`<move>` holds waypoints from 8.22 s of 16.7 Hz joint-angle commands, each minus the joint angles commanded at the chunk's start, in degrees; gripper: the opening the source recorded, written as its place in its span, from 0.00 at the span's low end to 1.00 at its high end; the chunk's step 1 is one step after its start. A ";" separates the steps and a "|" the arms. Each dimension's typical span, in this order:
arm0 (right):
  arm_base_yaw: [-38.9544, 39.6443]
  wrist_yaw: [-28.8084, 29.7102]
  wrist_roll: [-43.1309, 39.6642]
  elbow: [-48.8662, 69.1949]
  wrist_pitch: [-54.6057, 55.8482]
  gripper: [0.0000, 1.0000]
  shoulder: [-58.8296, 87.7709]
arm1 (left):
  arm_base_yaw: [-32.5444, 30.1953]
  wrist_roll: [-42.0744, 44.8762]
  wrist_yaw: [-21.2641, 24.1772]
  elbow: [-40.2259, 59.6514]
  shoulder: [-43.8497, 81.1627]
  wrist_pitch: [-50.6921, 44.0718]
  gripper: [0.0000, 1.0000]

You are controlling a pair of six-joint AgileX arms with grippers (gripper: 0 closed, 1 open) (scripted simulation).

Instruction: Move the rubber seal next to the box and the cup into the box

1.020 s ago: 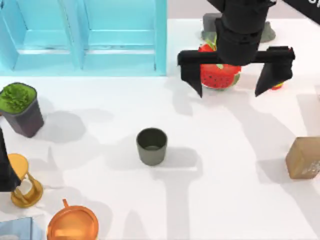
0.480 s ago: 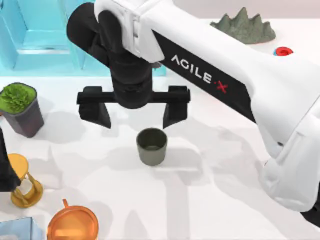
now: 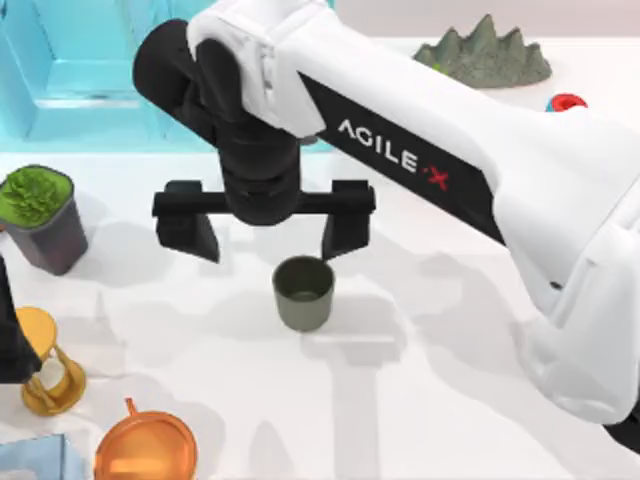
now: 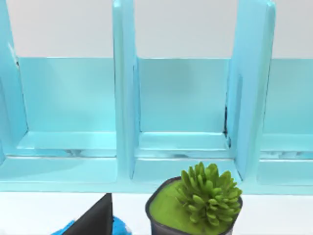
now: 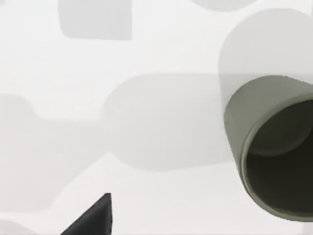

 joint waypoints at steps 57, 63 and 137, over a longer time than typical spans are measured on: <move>-25.10 -2.82 -25.50 -43.61 10.14 0.00 -31.28 | 0.00 0.00 0.00 0.00 0.00 0.00 1.00; -55.29 -6.51 -55.94 -63.18 13.30 0.00 -47.44 | 0.00 0.00 0.00 0.00 0.00 0.00 1.00; -81.22 -9.25 -82.07 -75.21 9.03 1.00 -63.46 | 0.00 0.00 0.00 0.00 0.00 0.00 1.00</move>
